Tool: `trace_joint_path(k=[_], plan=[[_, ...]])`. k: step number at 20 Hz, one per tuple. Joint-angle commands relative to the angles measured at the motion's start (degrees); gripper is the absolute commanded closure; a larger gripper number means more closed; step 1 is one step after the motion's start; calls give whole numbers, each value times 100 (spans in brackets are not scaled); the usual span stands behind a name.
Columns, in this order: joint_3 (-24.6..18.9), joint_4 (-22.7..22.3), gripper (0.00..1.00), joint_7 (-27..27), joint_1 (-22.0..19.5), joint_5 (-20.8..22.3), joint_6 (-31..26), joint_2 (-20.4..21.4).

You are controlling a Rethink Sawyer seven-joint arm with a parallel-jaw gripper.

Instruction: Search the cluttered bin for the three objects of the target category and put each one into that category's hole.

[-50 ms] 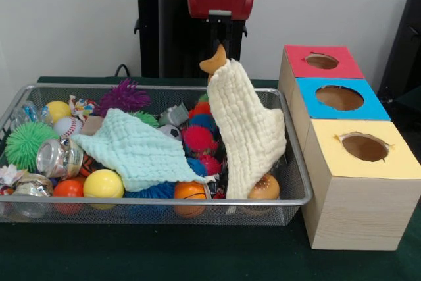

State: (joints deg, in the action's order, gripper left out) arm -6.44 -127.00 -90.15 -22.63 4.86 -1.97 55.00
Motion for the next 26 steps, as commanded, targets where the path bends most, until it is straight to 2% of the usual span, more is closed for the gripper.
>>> trace_joint_path(k=[1, 7, 13, 16, 20, 23, 26], plan=[[-488, -100, 100, -1219, -6, -349, -283, 46], [-454, -50, 100, -1154, -5, -325, -278, 5], [-452, -31, 100, -1009, -58, -401, -723, 334], [-406, -43, 100, -839, -36, -583, -1460, 948], [-252, 64, 100, -678, 89, -754, -2293, 1513], [-199, 131, 100, -670, 132, -796, -2519, 1595], [-187, 181, 100, -661, 136, -773, -2486, 1548]])
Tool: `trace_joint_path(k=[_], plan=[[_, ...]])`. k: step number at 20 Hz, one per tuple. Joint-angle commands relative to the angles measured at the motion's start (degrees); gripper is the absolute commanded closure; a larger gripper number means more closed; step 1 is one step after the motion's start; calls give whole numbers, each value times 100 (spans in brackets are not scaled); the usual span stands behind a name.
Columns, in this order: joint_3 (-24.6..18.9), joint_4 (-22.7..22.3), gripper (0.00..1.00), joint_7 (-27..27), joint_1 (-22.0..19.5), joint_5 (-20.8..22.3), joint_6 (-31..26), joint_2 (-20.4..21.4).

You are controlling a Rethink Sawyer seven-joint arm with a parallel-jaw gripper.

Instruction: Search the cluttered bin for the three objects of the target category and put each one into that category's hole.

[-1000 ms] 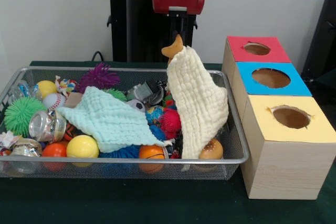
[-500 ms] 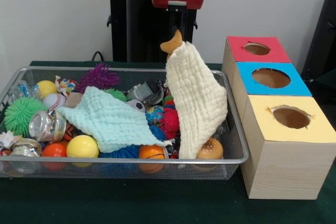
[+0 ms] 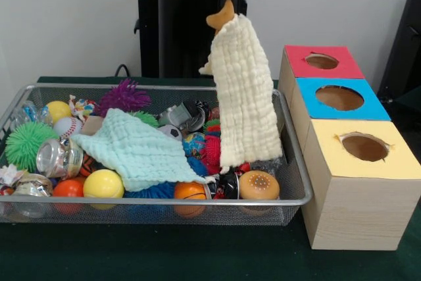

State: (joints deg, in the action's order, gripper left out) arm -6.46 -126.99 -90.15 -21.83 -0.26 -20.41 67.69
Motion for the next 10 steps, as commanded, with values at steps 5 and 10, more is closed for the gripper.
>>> trace_joint_path(k=[5, 10], plan=[[-185, 102, 100, -690, 72, -226, -523, 299], [-280, -59, 100, -678, -56, -292, -253, 178]])
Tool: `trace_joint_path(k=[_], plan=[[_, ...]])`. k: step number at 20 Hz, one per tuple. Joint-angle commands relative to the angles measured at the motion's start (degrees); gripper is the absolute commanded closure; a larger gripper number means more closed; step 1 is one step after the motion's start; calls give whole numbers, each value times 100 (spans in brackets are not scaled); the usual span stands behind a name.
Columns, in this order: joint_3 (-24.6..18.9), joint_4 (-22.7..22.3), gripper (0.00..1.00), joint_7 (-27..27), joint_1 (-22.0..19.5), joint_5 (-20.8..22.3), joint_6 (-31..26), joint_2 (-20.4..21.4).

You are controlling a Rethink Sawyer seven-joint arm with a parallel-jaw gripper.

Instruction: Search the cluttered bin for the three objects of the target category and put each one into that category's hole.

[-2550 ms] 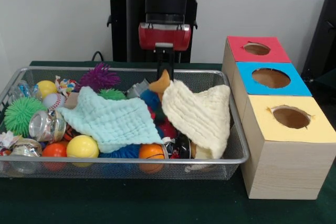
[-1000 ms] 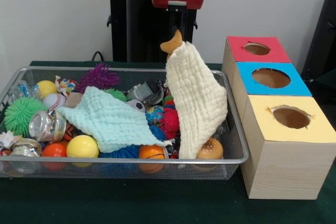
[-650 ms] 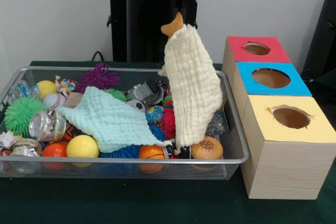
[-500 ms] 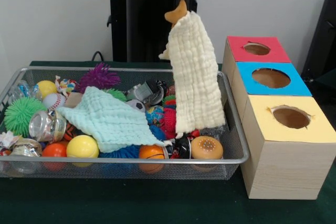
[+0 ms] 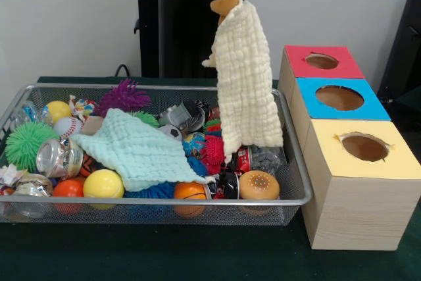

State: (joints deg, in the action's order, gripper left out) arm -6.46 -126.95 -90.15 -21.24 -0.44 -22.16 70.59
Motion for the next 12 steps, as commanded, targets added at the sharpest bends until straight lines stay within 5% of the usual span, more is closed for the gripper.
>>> trace_joint_path(k=[1, 4, 12], plan=[[-395, -147, 100, -617, -230, -282, 143, -216], [-767, -295, 100, -451, -653, -50, 918, -639], [-1083, 40, 100, 213, -525, 886, 985, -540]])
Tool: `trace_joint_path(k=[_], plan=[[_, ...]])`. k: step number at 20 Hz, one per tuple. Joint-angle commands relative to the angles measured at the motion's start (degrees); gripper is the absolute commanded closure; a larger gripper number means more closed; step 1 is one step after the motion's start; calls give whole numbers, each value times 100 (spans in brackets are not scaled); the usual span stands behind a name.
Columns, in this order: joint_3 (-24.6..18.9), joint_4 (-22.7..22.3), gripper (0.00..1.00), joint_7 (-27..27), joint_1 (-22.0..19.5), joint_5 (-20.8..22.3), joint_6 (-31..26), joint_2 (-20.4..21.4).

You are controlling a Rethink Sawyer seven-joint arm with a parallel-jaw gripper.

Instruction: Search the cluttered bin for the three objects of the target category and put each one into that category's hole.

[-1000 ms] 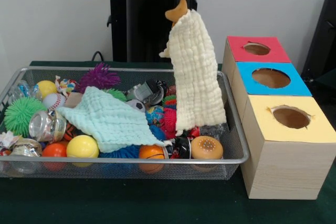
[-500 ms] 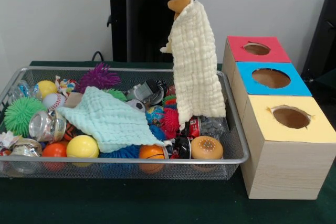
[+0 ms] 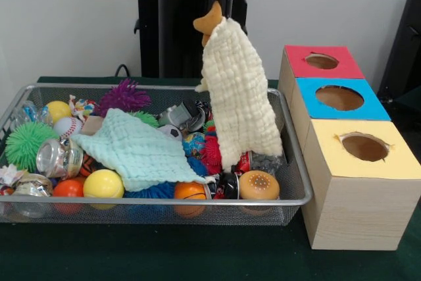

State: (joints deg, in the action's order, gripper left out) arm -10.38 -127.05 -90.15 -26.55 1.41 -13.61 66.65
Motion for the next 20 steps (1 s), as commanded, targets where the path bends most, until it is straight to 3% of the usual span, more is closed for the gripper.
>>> trace_joint_path(k=[1, 11, 20], plan=[[-778, 57, 100, 260, -9, 762, 124, -138], [-1498, 100, 100, 504, -396, 1187, -308, 16], [-3055, -215, 100, 1305, -1282, 1171, -758, 308]])
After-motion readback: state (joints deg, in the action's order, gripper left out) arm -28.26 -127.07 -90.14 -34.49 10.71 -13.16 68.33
